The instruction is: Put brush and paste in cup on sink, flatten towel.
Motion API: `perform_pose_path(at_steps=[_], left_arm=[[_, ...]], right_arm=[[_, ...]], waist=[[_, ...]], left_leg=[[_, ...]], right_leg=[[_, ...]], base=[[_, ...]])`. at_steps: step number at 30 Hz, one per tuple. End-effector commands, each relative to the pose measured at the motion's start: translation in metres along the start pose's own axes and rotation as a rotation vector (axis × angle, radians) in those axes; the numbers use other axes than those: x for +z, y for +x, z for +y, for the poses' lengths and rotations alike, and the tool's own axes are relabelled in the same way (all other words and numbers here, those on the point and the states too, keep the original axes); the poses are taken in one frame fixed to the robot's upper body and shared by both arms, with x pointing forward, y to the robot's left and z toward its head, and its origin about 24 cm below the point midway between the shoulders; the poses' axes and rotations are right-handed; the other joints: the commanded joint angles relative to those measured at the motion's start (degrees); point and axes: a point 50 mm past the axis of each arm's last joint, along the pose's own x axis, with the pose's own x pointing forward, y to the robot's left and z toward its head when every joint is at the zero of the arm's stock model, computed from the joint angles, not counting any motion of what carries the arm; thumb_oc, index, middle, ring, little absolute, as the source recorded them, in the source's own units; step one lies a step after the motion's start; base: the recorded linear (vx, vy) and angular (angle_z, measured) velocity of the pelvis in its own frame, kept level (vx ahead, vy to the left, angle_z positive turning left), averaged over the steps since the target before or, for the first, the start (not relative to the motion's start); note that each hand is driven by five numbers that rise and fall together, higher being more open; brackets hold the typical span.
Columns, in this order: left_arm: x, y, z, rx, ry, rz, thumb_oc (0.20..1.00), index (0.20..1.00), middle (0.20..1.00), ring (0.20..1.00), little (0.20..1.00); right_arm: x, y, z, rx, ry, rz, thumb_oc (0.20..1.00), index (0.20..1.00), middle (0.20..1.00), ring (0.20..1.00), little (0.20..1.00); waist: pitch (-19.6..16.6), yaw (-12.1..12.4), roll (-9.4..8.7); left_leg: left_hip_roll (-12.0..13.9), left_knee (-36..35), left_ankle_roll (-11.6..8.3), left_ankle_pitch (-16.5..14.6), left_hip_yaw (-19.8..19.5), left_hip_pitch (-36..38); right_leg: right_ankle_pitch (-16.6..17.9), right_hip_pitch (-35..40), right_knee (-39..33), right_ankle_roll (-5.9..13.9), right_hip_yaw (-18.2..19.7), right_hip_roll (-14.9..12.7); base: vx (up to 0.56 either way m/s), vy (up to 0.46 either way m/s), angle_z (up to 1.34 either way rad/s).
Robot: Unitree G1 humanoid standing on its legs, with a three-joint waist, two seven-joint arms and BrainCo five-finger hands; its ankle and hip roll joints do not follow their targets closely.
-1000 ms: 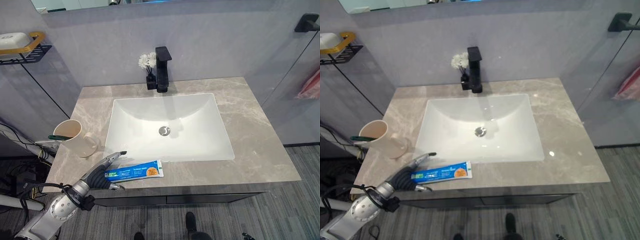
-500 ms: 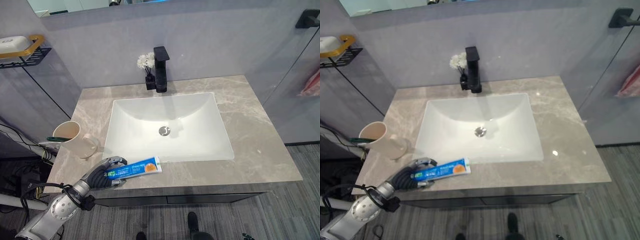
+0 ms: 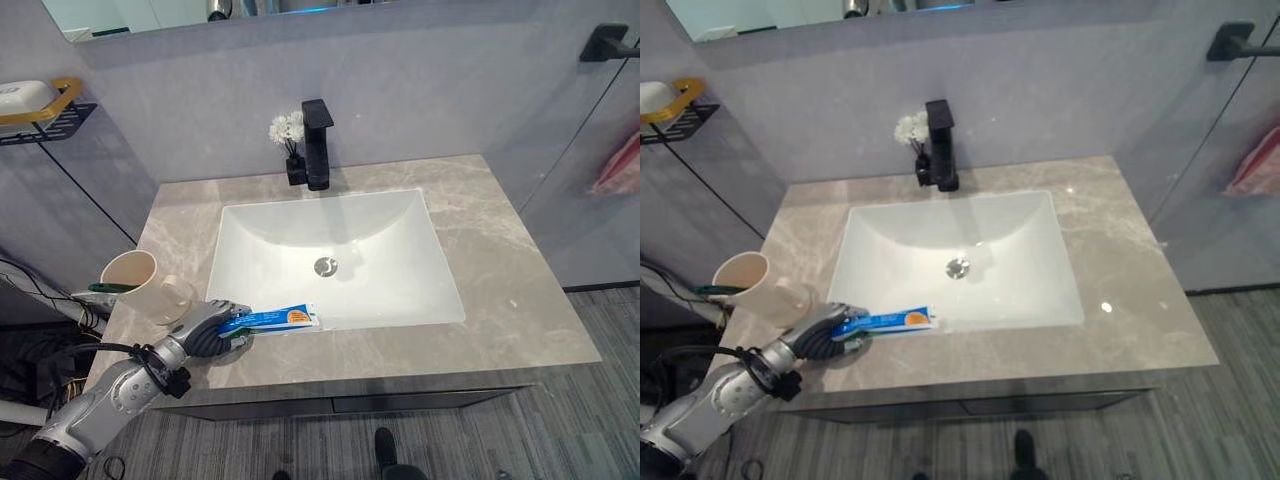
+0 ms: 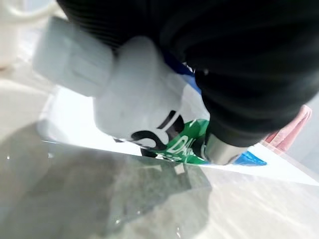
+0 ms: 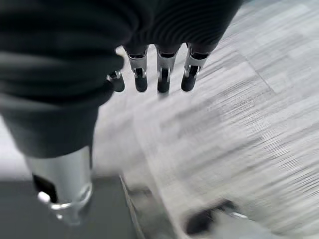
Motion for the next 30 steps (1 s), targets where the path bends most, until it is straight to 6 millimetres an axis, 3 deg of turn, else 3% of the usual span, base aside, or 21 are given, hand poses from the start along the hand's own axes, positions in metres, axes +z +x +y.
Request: perform_pose_path(at_steps=[1, 2, 3, 4, 5, 6, 7, 9, 10, 11, 12, 13, 14, 15, 17, 20, 22, 25, 26, 28, 30], left_arm=[[0.01, 0.002, 0.057, 0.363, 0.027, -0.071, 0.2, 0.2, 0.2, 0.2, 0.2], [0.011, 0.002, 0.061, 0.415, 0.018, -0.076, 0.2, 0.2, 0.2, 0.2, 0.2], [0.015, 0.003, 0.066, 0.482, 0.002, -0.091, 0.2, 0.2, 0.2, 0.2, 0.2], [0.016, 0.003, 0.068, 0.534, -0.007, -0.092, 0.2, 0.2, 0.2, 0.2, 0.2], [0.021, 0.006, 0.075, 0.621, -0.032, -0.117, 0.2, 0.2, 0.2, 0.2, 0.2], [0.026, 0.008, 0.078, 0.667, -0.05, -0.143, 0.2, 0.2, 0.2, 0.2, 0.2], [0.042, 0.015, 0.088, 0.758, -0.072, -0.22, 0.2, 0.2, 0.2, 0.2, 0.2], [0.058, 0.022, 0.1, 0.838, -0.103, -0.302, 0.2, 0.2, 0.2, 0.2, 0.2], [0.058, 0.022, 0.1, 0.839, -0.102, -0.302, 0.2, 0.2, 0.2, 0.2, 0.2], [0.077, 0.035, 0.106, 0.883, -0.171, -0.398, 0.2, 0.2, 0.2, 0.2, 0.2], [0.086, 0.04, 0.11, 0.898, -0.193, -0.444, 0.2, 0.2, 0.2, 0.2, 0.2], [0.086, 0.04, 0.11, 0.9, -0.192, -0.444, 0.2, 0.2, 0.2, 0.2, 0.2], [0.099, 0.048, 0.114, 0.904, -0.212, -0.505, 0.2, 0.2, 0.2, 0.2, 0.2], [0.107, 0.052, 0.115, 0.887, -0.221, -0.542, 0.2, 0.2, 0.2, 0.2, 0.2], [0.126, 0.062, 0.116, 0.842, -0.263, -0.635, 0.2, 0.2, 0.2, 0.2, 0.2], [0.142, 0.077, 0.109, 0.755, -0.331, -0.696, 0.2, 0.2, 0.2, 0.2, 0.2], [0.148, 0.08, 0.105, 0.725, -0.376, -0.714, 0.2, 0.2, 0.2, 0.2, 0.2], [0.154, 0.078, 0.098, 0.656, -0.435, -0.752, 0.2, 0.2, 0.2, 0.2, 0.2], [0.154, 0.077, 0.098, 0.656, -0.434, -0.751, 0.2, 0.2, 0.2, 0.2, 0.2], [0.152, 0.077, 0.093, 0.612, -0.447, -0.743, 0.2, 0.2, 0.2, 0.2, 0.2], [0.148, 0.076, 0.087, 0.581, -0.45, -0.72, 0.2, 0.2, 0.2, 0.2, 0.2]], right_arm=[[0.051, 0.001, -0.058, -0.277, 0.283, -0.194, 1.0, 1.0, 1.0, 1.0, 1.0], [0.061, 0.0, -0.055, -0.259, 0.249, -0.24, 1.0, 1.0, 1.0, 1.0, 1.0], [0.099, -0.006, -0.064, -0.296, 0.247, -0.401, 1.0, 1.0, 1.0, 1.0, 1.0], [0.132, -0.018, -0.059, -0.291, 0.208, -0.567, 1.0, 1.0, 1.0, 1.0, 1.0], [0.184, -0.046, -0.053, -0.291, 0.202, -0.833, 1.0, 1.0, 1.0, 1.0, 1.0], [0.208, -0.068, -0.042, -0.264, 0.196, -0.989, 1.0, 1.0, 1.0, 1.0, 1.0], [0.244, -0.111, -0.018, -0.179, 0.176, -1.253, 1.0, 1.0, 1.0, 1.0, 1.0], [0.268, -0.153, 0.01, -0.046, 0.144, -1.466, 1.0, 1.0, 1.0, 1.0, 1.0], [0.268, -0.153, 0.01, -0.047, 0.144, -1.466, 1.0, 1.0, 1.0, 1.0, 1.0], [0.281, -0.187, 0.046, 0.161, 0.123, -1.603, 1.0, 1.0, 1.0, 1.0, 1.0], [0.283, -0.207, 0.068, 0.34, 0.093, -1.665, 1.0, 1.0, 1.0, 1.0, 1.0], [0.284, -0.207, 0.068, 0.342, 0.094, -1.665, 1.0, 1.0, 1.0, 1.0, 1.0], [0.284, -0.232, 0.092, 0.562, 0.036, -1.728, 1.0, 1.0, 1.0, 1.0, 1.0], [0.284, -0.244, 0.101, 0.664, 0.029, -1.744, 1.0, 1.0, 1.0, 1.0, 1.0], [0.278, -0.265, 0.136, 1.019, -0.016, -1.684, 1.0, 1.0, 1.0, 1.0, 1.0], [0.259, -0.281, 0.194, 1.385, -0.008, -1.441, 1.0, 1.0, 1.0, 1.0, 1.0], [0.251, -0.314, 0.218, 1.595, -0.022, -1.413, 1.0, 1.0, 1.0, 1.0, 1.0], [0.245, -0.352, 0.245, 1.782, 0.052, -1.356, 1.0, 1.0, 1.0, 1.0, 1.0], [0.245, -0.353, 0.245, 1.784, 0.052, -1.356, 1.0, 1.0, 1.0, 1.0, 1.0], [0.241, -0.377, 0.255, 1.902, 0.116, -1.327, 1.0, 1.0, 1.0, 1.0, 1.0], [0.241, -0.388, 0.256, 1.94, 0.14, -1.346, 1.0, 1.0, 1.0, 1.0, 1.0]], waist=[[-1.0, -2.6, -1.62], [-1.2, -3.0, -1.78], [-1.4, -3.9, -2.07], [-1.6, -4.3, -2.05], [-2.0, -5.2, -2.0], [-2.4, -5.6, -2.06], [-2.8, -6.3, -2.42], [-3.3, -6.4, -2.94], [-3.4, -6.4, -2.89], [-3.9, -6.2, -3.61], [-3.8, -6.0, -4.19], [-3.9, -6.0, -4.12], [-4.0, -5.7, -4.64], [-4.0, -5.6, -5.01], [-3.9, -4.2, -5.98], [-3.6, -1.9, -7.13], [-3.1, -0.8, -7.43], [-2.6, 1.5, -7.5], [-2.6, 1.2, -7.53], [-2.1, 2.5, -7.52], [-2.0, 3.2, -7.48]], left_leg=[[2.9, 0.6, -2.15, -0.5, -3.3, 2.4], [2.9, 0.6, -2.14, -0.2, -3.3, 2.3], [3.0, 0.6, -2.1, -0.7, -3.0, 2.8], [2.9, 0.6, -1.98, -0.5, -2.9, 2.7], [2.9, 0.6, -1.8, -0.7, -2.6, 3.0], [2.8, 0.6, -1.6, -1.0, -2.4, 3.2], [2.8, 0.6, -1.25, -1.0, -1.9, 3.6], [2.8, 0.6, -1.0, -1.2, -1.4, 4.0], [2.8, 0.6, -1.02, -1.5, -1.4, 4.1], [2.8, 0.6, -0.86, -1.5, -1.1, 4.3], [2.9, 0.6, -0.85, -1.0, -0.7, 4.4], [2.9, 0.6, -0.87, -1.4, -0.7, 4.5], [3.0, 0.6, -0.92, -1.5, -0.6, 4.7], [3.0, 0.6, -0.92, -1.1, -0.6, 4.5], [3.1, 0.6, -1.04, -1.0, -0.8, 4.6], [3.2, 0.6, -1.23, -0.2, -1.6, 4.1], [3.1, 0.6, -1.29, -0.1, -2.2, 4.1], [3.1, 0.6, -1.36, 0.7, -3.9, 3.3], [3.1, 0.6, -1.37, 0.7, -4.0, 3.3], [3.0, 0.6, -1.63, 1.1, -5.2, 2.5], [2.9, 0.6, -1.74, 1.3, -6.0, 1.9]], right_leg=[[-1.6, 4.9, 0.6, 4.95, 0.5, -4.1], [-1.2, 4.8, 0.7, 4.87, 0.6, -4.1], [-1.5, 5.0, 0.9, 4.94, 0.8, -4.1], [-1.1, 4.8, 0.9, 4.84, 1.2, -4.2], [-1.1, 4.8, 0.9, 4.88, 1.6, -4.2], [-1.1, 4.8, 1.0, 4.82, 1.8, -4.2], [-0.9, 4.6, 1.5, 4.63, 2.4, -4.2], [-0.9, 4.5, 1.6, 4.67, 3.0, -4.0], [-1.1, 4.6, 1.5, 4.74, 3.0, -4.1], [-1.1, 4.7, 1.3, 4.74, 3.4, -4.0], [-0.7, 4.5, 1.4, 4.68, 3.6, -3.8], [-1.0, 4.6, 1.2, 4.77, 3.6, -3.9], [-1.1, 4.9, 1.1, 4.83, 3.7, -3.8], [-0.9, 4.7, 1.0, 4.74, 3.8, -3.7], [-1.1, 5.1, 1.0, 4.75, 3.5, -3.7], [-0.9, 5.5, 0.9, 4.51, 2.6, -3.9], [-1.2, 6.3, 0.9, 4.33, 1.9, -4.0], [-1.4, 7.0, 1.1, 3.82, 0.4, -4.2], [-1.4, 7.1, 1.1, 3.82, 0.2, -4.2], [-1.7, 7.7, 1.2, 3.54, -1.1, -4.5], [-1.6, 7.8, 1.1, 3.48, -2.1, -4.6]], base=[[0.0, 0.012, 0.03], [0.02, 0.029, 0.04], [0.0, 0.0, 0.0], [0.0, 0.044, -0.03], [-0.01, 0.037, -0.04], [0.0, 0.045, -0.09], [0.0, 0.036, -0.16], [-0.01, 0.019, -0.21], [-0.03, -0.003, -0.12], [-0.04, -0.013, -0.06], [-0.04, -0.012, -0.06], [-0.03, -0.009, -0.08], [-0.02, -0.012, -0.1], [-0.06, -0.03, -0.08], [-0.07, -0.039, -0.05], [-0.06, -0.036, -0.02], [-0.02, -0.012, 0.13], [-0.01, -0.007, 0.21], [0.0, 0.0, 0.27], [0.0, 0.002, 0.3], [0.0, 0.011, 0.22]])
